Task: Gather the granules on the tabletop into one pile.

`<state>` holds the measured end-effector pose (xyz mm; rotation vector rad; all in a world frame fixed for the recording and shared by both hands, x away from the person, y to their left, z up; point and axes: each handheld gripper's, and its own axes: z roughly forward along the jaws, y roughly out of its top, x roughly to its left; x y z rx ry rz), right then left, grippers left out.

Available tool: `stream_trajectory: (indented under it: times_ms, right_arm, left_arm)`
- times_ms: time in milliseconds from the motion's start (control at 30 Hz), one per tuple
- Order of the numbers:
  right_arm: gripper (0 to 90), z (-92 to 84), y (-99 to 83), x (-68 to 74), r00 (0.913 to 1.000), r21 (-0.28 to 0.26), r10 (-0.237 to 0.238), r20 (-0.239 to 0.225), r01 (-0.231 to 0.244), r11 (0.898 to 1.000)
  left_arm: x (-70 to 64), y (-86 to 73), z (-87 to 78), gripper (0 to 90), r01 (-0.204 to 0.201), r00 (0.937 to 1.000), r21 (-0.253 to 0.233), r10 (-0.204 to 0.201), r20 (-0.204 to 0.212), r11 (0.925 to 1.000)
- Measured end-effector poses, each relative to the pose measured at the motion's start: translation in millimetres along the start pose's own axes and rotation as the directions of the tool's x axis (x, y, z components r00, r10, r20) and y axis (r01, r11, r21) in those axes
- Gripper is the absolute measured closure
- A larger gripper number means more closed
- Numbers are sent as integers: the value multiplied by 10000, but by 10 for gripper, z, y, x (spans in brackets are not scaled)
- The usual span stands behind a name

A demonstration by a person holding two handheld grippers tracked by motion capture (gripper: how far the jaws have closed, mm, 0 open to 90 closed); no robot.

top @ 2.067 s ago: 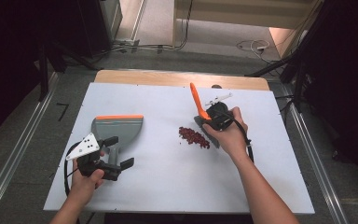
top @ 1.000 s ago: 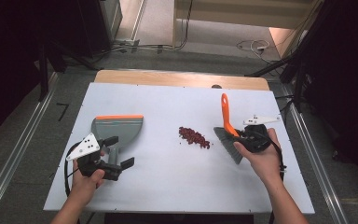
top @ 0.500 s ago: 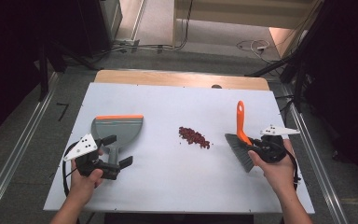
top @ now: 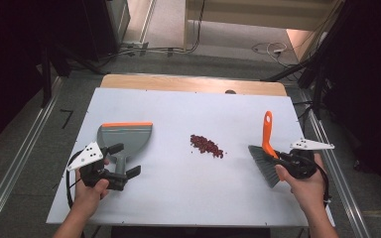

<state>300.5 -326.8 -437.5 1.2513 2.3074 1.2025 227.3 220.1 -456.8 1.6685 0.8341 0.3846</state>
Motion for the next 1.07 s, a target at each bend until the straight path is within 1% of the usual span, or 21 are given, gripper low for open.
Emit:
stream_trajectory:
  times_ms: [167,300,367,400,467,533,600,700,1067]
  right_arm:
    - [687,-10,-22,-55,9999,-92,98,21,-98,9999]
    - [687,15,-33,-75,9999,-70,146,46,-146,9999]
    - [686,30,-36,-80,9998,-26,181,23,-181,9998]
    - [687,38,-38,-83,9999,-34,167,24,-167,9999]
    - [686,54,-40,-83,9998,2,168,65,-168,9999]
    - [686,65,-44,-82,9998,23,175,22,-175,9998]
    - [686,75,-45,-78,9999,16,98,27,-98,10000]
    - [686,74,-43,-70,9999,24,114,3,-114,9999]
    - [686,80,-46,-79,9999,52,119,23,-120,9999]
  left_arm:
    - [3,-3,2,0,9,10000,-40,-9,-23,10000]
    - [4,-5,6,0,-19,10000,-48,19,0,10000]
    - [4,-6,7,0,-41,10000,-35,41,-66,10000]
    - [13,-8,3,0,31,10000,-34,-31,-73,10000]
    - [31,-15,-5,0,137,9999,-125,-138,-67,9998]
    - [36,-22,-7,0,106,9999,-132,-107,-121,9999]
    - [33,-24,-6,0,112,9999,-138,-113,-58,9998]
    - [22,-23,1,0,44,9999,-63,-45,-109,10000]
    - [20,-21,3,0,11,9999,-69,-12,-145,10000]
